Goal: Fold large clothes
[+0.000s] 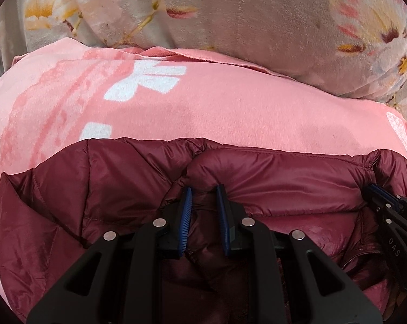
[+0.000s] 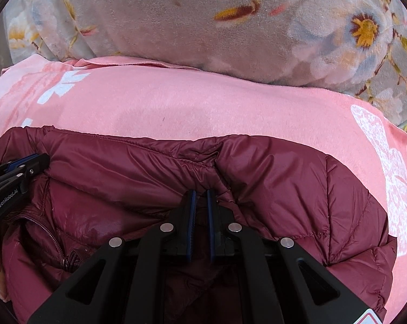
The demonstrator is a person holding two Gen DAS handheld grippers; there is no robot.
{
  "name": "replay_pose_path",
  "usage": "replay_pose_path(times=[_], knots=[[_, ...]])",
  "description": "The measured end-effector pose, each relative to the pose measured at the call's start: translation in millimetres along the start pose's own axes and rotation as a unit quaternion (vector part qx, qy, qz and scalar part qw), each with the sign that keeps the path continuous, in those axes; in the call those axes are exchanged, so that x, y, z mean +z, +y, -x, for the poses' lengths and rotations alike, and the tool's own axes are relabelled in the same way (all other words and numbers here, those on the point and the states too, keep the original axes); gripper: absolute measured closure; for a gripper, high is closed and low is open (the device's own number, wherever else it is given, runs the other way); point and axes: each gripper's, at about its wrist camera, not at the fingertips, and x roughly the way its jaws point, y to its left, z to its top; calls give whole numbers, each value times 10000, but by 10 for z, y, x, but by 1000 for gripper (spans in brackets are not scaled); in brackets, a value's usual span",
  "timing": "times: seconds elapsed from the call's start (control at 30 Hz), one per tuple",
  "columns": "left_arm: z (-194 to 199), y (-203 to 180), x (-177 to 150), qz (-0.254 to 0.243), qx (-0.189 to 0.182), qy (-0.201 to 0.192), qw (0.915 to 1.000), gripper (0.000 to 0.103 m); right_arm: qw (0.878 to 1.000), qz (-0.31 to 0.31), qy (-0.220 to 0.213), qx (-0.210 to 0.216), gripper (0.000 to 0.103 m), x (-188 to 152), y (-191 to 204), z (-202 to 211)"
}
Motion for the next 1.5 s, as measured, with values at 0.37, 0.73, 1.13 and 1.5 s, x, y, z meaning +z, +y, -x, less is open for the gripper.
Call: replay_pose_path(times=[0.37, 0.73, 1.13, 1.5], knots=[[6, -16, 10, -50, 48, 5, 10000, 84, 9998, -132, 23, 154, 99, 4, -61, -8], [548, 28, -206, -400, 392, 42, 9984, 61, 9993, -65, 153, 336, 84, -258, -185, 855], [2309, 1413, -1579, 845, -612, 362, 9939, 32, 9861, -1640, 32, 264, 45, -2579, -1392, 2920], [2821, 2133, -2933, 2191, -963, 949, 9663, 32, 9672, -2397, 453, 713, 38, -3601, -1538, 3250]])
